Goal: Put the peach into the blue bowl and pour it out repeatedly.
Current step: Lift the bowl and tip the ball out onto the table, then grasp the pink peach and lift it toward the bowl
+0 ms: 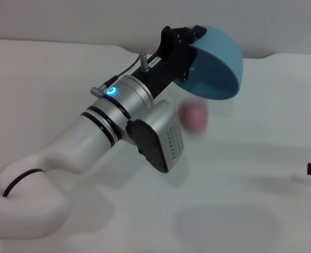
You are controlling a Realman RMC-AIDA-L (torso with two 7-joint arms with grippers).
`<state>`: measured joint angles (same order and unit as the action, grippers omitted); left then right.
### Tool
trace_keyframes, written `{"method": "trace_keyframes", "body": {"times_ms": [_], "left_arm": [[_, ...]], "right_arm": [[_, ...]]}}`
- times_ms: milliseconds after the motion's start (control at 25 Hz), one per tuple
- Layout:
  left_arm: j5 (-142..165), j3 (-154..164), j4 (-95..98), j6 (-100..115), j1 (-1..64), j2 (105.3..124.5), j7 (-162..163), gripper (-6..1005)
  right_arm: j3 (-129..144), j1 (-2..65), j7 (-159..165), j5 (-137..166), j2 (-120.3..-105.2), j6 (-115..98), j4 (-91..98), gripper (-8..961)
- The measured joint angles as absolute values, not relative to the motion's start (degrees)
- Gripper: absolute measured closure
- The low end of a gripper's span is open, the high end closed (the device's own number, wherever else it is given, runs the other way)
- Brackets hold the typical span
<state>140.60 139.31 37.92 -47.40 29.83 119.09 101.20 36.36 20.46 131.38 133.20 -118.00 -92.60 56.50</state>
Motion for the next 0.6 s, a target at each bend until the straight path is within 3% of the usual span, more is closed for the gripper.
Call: {"method": "trace_keyframes", "body": {"times_ms": [600], "left_arm": [[122.6, 131.5, 44.2, -41.8, 29.0, 118.64, 105.6, 1001]], "right_arm": [[42.9, 25.9, 128.7, 133.0, -118.43, -89.6, 56.9, 365]]}}
